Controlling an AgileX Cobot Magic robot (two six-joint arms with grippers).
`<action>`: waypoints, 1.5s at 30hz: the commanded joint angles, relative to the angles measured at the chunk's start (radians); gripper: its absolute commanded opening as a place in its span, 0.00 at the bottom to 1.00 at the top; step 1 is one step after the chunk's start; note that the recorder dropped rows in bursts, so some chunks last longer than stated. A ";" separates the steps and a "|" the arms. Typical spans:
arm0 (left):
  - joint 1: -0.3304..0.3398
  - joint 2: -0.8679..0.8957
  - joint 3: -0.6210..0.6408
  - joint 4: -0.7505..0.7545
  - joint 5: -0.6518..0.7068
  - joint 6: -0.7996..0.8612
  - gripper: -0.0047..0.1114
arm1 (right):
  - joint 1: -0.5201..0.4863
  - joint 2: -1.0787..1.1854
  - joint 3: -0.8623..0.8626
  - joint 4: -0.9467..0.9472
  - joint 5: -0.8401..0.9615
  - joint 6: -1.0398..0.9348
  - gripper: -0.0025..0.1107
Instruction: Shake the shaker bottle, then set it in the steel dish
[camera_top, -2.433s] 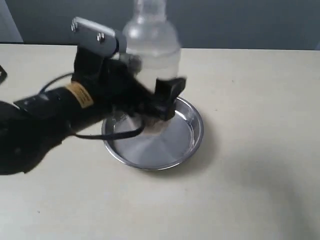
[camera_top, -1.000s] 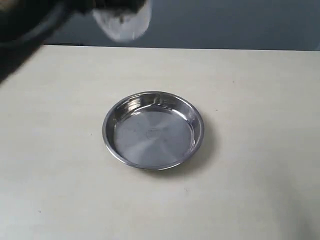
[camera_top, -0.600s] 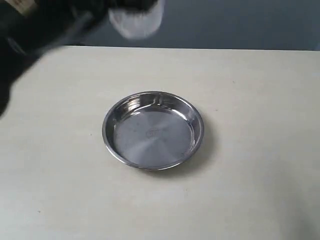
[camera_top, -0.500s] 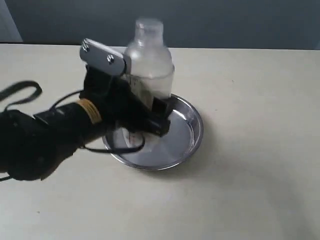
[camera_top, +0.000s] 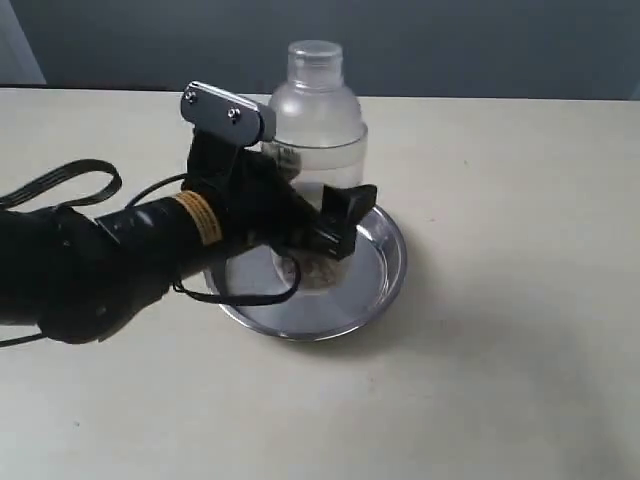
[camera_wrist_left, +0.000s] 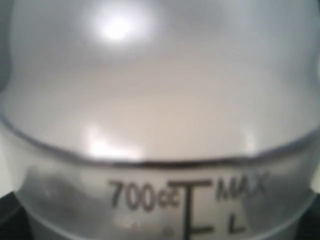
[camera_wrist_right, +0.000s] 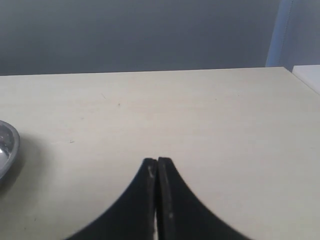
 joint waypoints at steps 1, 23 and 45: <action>-0.001 -0.167 -0.176 0.103 -0.219 -0.008 0.04 | -0.004 -0.004 0.001 -0.001 -0.014 0.000 0.02; 0.018 -0.154 -0.099 -0.196 0.334 0.290 0.04 | -0.004 -0.004 0.001 -0.001 -0.014 0.000 0.02; -0.049 -0.117 -0.116 -0.060 0.232 0.099 0.04 | -0.004 -0.004 0.001 -0.001 -0.014 0.000 0.02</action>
